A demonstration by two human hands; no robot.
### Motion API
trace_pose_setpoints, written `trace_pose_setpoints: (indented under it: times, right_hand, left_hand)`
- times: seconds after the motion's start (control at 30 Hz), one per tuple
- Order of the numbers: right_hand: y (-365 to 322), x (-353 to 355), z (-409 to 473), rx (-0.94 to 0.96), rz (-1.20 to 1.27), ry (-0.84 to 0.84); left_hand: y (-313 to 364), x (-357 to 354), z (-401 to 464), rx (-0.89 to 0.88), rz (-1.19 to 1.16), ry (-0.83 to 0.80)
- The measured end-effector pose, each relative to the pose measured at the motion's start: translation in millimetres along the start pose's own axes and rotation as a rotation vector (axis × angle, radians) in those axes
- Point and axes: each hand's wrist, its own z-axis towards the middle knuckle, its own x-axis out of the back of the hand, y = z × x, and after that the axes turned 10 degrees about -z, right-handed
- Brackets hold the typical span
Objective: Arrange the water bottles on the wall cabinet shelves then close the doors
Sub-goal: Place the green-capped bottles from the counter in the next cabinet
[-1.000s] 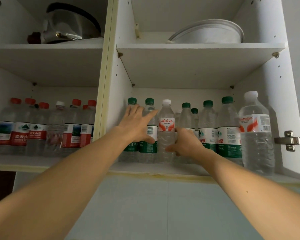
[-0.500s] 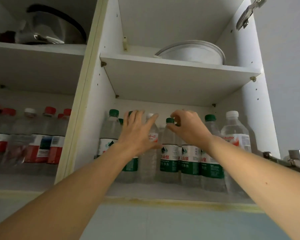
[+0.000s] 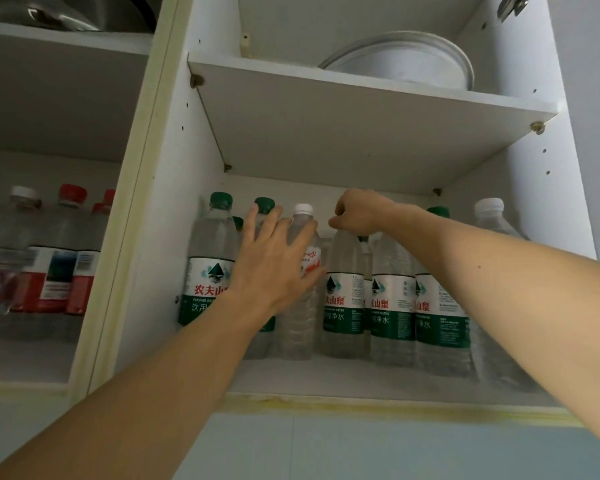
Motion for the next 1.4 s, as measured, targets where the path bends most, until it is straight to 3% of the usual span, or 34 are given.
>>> trace_pose_setpoints:
  times: [0.23, 0.57, 1.13, 1.3, 1.4]
  right_hand:
    - [2, 9, -2, -0.039, 0.306, 0.025]
    - [9, 10, -11, -0.081, 0.553, -0.006]
    - [15, 16, -32, -0.033, 0.592, 0.052]
    - [33, 37, -58, -0.007, 0.463, 0.217]
    - [47, 44, -85, -0.087, 0.549, 0.411]
  left_hand:
    - [3, 2, -2, 0.005, -0.012, 0.014]
    - [-1, 4, -2, 0.010, -0.081, 0.013]
    - [1, 7, -3, 0.004, -0.092, 0.020]
    - [8, 11, -5, -0.029, -0.110, 0.043]
    - [13, 14, -7, -0.029, -0.119, 0.032]
